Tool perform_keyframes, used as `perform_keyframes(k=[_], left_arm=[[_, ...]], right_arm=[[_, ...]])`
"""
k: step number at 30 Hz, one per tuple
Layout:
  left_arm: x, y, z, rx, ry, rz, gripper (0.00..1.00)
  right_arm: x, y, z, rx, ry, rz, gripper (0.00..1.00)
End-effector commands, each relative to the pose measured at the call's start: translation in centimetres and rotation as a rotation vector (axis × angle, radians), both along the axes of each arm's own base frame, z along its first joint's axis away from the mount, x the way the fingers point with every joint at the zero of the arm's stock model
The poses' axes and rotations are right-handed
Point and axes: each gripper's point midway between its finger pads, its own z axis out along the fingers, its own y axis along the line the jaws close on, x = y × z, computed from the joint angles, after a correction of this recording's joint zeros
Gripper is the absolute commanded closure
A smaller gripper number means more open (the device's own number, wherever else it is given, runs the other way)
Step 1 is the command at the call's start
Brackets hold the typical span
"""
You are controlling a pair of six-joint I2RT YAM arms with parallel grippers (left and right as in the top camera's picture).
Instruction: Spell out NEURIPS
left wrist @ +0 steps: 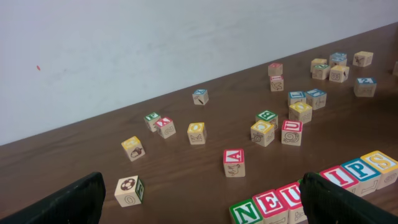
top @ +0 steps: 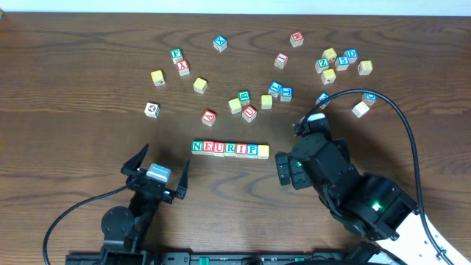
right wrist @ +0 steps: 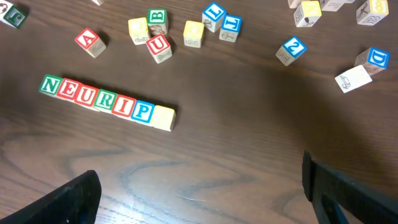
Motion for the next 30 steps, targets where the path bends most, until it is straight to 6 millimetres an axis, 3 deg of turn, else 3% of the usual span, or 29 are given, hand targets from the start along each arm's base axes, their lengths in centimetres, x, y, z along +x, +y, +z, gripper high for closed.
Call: perform_keyframes(k=[1, 23, 26, 30], left_arm=[[-0.1, 0.0, -1.6, 0.002, 0.046, -0.002, 0.02], [-0.1, 0.0, -1.6, 0.002, 0.046, -0.002, 0.02], [-0.1, 0.0, -1.6, 0.002, 0.046, -0.002, 0.02], [-0.1, 0.0, -1.6, 0.002, 0.046, -0.002, 0.02]], right_arm=[[0.2, 0.0, 0.6, -0.005, -0.019, 0.003, 0.01], [0.3, -0.4, 1.0, -0.027, -0.041, 0.012, 0.01], [0.9, -0.7, 2.4, 0.012, -0.115, -0.007, 0.01], [2.6, 0.5, 6.0, 0.116, -0.364, 0.101, 0.01]])
